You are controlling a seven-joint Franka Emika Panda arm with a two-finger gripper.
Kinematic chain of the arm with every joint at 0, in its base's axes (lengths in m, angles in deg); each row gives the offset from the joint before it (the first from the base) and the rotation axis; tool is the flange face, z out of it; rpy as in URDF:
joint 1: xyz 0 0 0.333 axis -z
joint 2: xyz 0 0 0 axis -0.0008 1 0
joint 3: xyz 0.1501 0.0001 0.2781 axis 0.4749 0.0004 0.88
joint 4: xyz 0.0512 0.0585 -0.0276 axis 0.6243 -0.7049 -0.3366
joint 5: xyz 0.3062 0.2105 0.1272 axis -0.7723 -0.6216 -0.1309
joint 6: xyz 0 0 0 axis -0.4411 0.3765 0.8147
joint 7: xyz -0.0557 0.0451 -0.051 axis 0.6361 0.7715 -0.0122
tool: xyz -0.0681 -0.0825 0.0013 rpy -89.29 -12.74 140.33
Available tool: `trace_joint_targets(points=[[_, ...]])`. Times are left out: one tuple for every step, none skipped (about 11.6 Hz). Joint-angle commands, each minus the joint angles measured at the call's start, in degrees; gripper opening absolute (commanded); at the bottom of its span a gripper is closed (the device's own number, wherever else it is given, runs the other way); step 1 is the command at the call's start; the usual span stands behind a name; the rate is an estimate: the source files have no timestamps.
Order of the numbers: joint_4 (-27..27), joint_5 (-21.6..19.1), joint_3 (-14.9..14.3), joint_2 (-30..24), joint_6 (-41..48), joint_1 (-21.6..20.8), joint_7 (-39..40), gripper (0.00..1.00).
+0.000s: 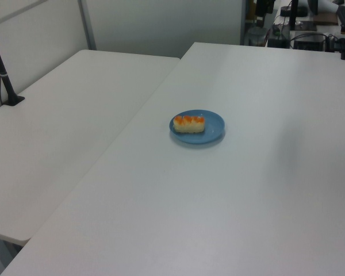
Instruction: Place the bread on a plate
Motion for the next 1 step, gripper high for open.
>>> trace_joint_targets(points=[[-2.1,-1.4,-0.4,-1.8,-0.5,-0.2,2.1,1.00]])
